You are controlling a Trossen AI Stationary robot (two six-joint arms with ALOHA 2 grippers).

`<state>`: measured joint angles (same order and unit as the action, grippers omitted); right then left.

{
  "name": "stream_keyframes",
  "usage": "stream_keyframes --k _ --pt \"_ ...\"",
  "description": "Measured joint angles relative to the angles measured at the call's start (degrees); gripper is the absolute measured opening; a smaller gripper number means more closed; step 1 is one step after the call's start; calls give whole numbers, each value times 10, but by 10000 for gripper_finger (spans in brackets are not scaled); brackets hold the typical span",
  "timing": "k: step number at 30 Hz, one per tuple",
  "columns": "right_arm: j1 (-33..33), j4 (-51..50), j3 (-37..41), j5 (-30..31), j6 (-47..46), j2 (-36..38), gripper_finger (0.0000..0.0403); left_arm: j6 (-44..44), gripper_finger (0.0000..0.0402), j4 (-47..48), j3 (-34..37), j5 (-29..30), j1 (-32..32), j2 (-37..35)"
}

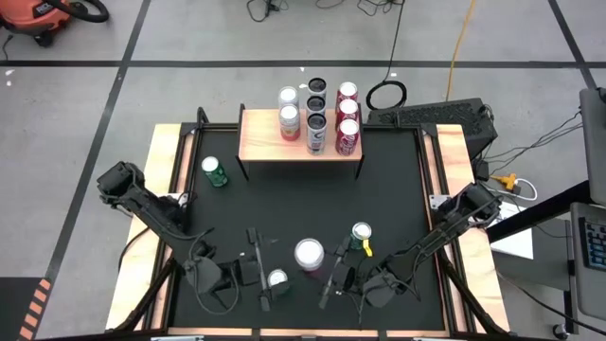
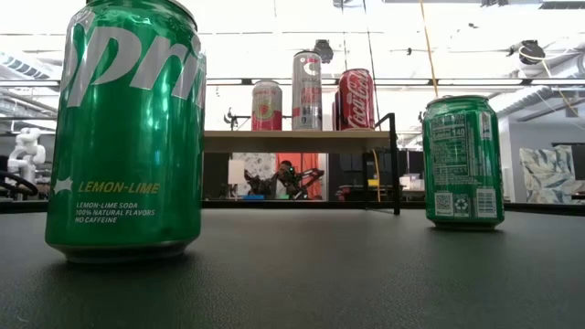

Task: Place canned beverage on shelf
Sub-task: Put the pink white soda can aligned with the other pink white soda cans on the shelf

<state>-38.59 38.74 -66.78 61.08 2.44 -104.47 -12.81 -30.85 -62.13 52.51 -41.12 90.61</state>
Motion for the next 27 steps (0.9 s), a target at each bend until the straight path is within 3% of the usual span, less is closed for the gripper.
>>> stream_keyframes --k 7,16,27 --pt "-10 -4 0 -80 -6 10 281 47 398 4 0 -11 -9 -1" --pt "-12 -90 0 -179 -17 44 281 63 398 9 0 -125 -11 -28" --pt "17 -151 0 -266 -11 48 281 109 398 122 0 -267 51 -51"
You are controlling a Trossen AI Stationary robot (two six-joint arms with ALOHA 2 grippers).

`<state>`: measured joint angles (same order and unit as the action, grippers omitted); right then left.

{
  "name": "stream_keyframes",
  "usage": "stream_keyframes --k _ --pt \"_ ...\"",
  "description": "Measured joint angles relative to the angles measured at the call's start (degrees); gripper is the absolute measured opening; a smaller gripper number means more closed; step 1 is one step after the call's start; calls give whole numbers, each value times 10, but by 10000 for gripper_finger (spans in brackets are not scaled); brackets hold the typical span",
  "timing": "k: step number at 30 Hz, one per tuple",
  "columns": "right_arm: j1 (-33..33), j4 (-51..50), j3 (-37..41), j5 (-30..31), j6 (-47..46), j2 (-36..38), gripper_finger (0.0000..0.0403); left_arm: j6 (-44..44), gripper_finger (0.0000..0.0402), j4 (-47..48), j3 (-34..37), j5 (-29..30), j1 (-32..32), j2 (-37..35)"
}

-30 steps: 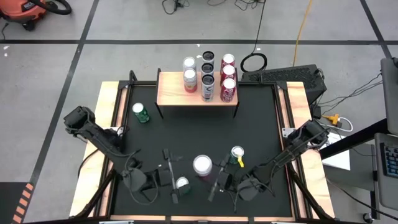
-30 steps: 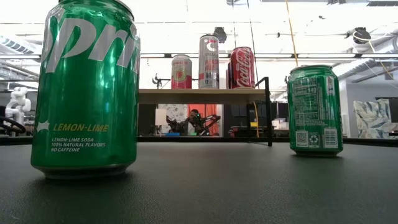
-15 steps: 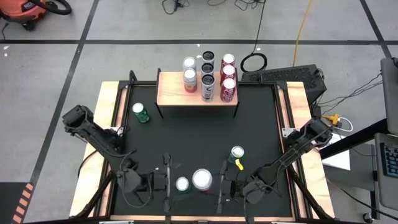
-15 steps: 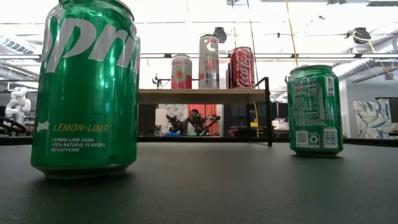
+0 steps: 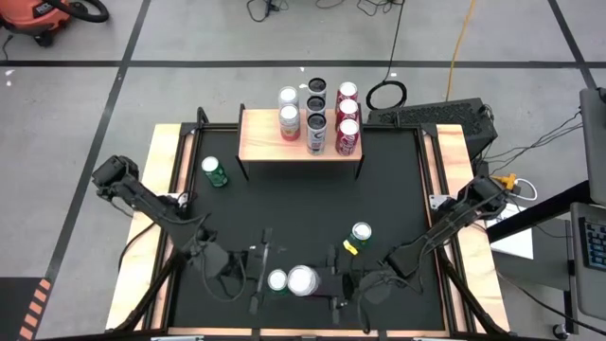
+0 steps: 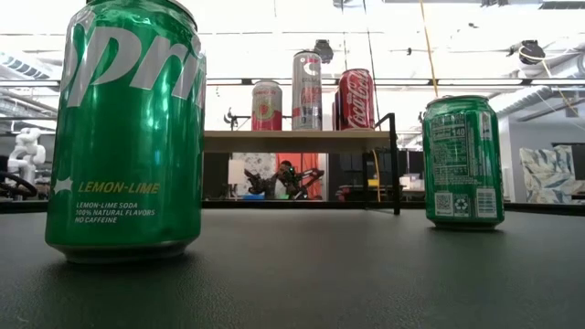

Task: Place canned beverage on shelf
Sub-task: Put the pink white soda can aligned with the other pink white soda cans on the shelf

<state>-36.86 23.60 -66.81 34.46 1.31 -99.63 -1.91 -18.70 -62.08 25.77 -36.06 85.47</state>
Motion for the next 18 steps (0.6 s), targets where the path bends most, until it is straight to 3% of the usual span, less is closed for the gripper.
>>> stream_keyframes --k 8,18 --pt "39 -8 0 -65 19 0 281 2 398 13 0 -85 41 -1" --pt "61 -40 0 -93 8 14 281 16 398 93 0 -91 46 -22"
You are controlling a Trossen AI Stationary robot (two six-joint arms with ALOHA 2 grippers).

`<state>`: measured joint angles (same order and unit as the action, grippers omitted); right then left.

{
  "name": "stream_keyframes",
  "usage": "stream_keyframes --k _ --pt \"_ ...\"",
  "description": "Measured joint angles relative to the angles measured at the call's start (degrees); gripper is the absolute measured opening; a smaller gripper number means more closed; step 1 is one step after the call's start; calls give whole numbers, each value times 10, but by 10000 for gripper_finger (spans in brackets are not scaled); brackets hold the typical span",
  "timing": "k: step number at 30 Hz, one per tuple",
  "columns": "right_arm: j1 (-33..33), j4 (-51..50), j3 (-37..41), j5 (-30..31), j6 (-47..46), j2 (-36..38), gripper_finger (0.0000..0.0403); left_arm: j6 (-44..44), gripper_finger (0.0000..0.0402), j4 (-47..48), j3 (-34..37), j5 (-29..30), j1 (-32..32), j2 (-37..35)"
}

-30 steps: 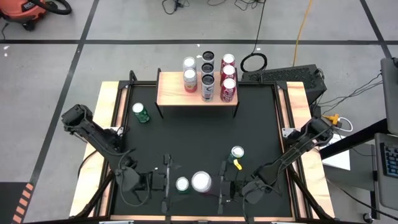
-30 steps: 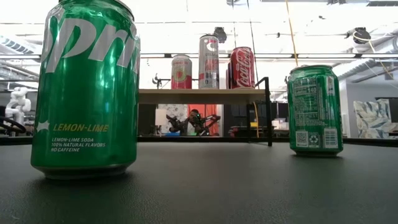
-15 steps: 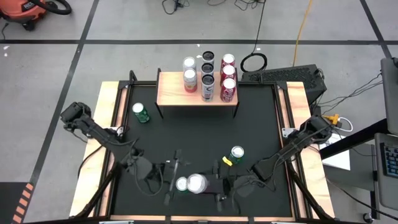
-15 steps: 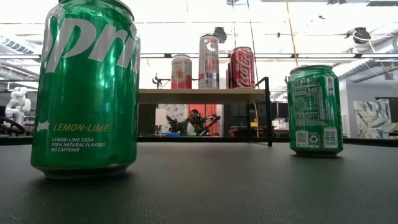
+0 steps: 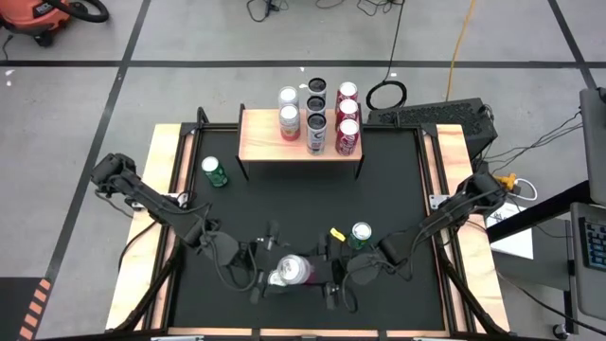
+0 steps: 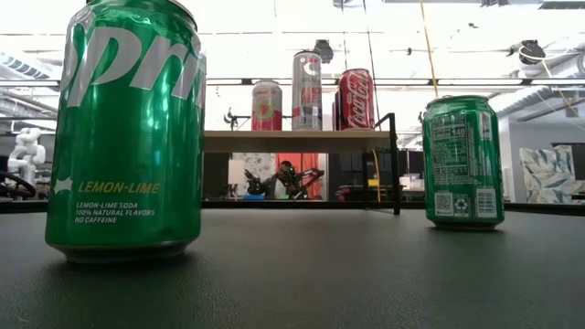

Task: Place canned beverage on shelf
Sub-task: Put the pink white soda can aligned with the other pink white soda cans on the shelf

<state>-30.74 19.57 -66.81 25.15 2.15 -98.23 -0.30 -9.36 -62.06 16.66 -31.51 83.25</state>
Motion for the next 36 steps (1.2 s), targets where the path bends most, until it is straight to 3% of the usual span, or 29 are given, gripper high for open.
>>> stream_keyframes --k 10,20,36 --pt "8 -7 -1 -48 -30 7 281 14 398 58 0 14 0 -37" --pt "15 -7 -1 -60 -36 7 281 15 396 61 0 -17 0 -36" --pt "15 -6 -1 -60 -46 7 281 15 310 60 0 -12 0 -36"
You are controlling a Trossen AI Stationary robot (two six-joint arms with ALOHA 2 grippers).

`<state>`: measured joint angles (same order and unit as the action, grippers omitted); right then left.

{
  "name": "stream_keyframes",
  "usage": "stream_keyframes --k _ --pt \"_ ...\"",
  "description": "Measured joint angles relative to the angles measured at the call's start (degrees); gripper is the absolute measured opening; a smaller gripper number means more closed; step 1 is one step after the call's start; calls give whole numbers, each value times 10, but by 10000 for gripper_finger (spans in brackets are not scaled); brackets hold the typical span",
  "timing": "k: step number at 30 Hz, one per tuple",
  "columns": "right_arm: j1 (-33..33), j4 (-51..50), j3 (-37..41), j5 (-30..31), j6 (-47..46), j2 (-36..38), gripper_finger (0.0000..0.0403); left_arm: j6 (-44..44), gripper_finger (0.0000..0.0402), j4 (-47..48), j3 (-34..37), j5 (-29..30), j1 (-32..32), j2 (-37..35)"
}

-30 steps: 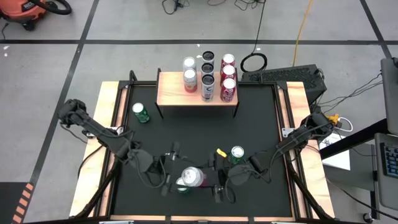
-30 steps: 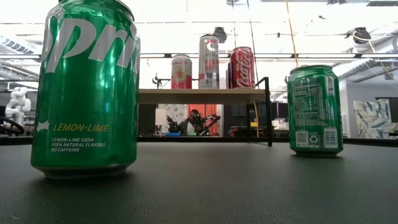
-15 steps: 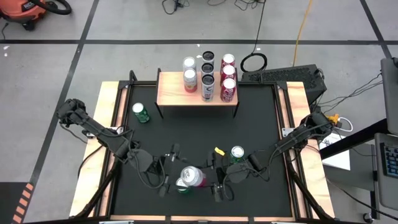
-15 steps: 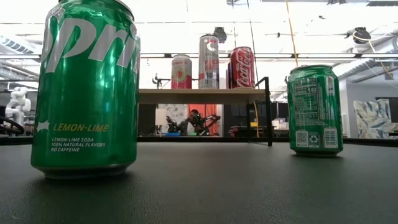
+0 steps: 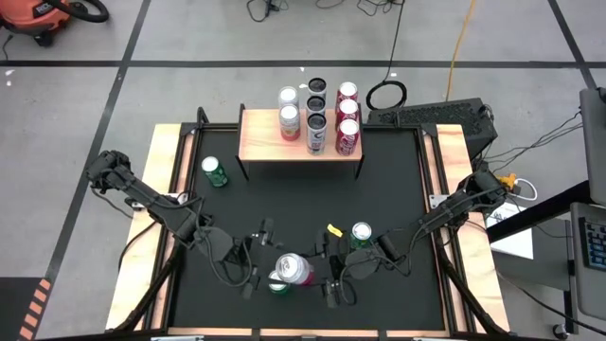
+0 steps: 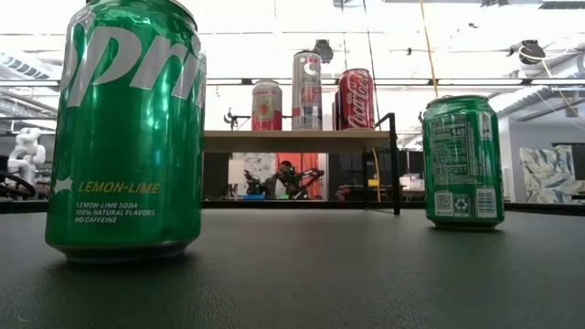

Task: Place canned beverage on shelf
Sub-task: Put the pink white soda can aligned with the other pink white soda cans on the shelf

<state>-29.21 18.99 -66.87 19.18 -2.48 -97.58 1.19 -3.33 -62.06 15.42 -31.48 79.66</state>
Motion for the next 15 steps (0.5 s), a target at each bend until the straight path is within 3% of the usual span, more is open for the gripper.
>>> stream_keyframes --k 5,15 --pt "0 0 0 0 -3 0 288 0 299 0 0 11 -1 0" --pt "0 4 0 22 -40 0 348 5 297 4 0 22 0 1"
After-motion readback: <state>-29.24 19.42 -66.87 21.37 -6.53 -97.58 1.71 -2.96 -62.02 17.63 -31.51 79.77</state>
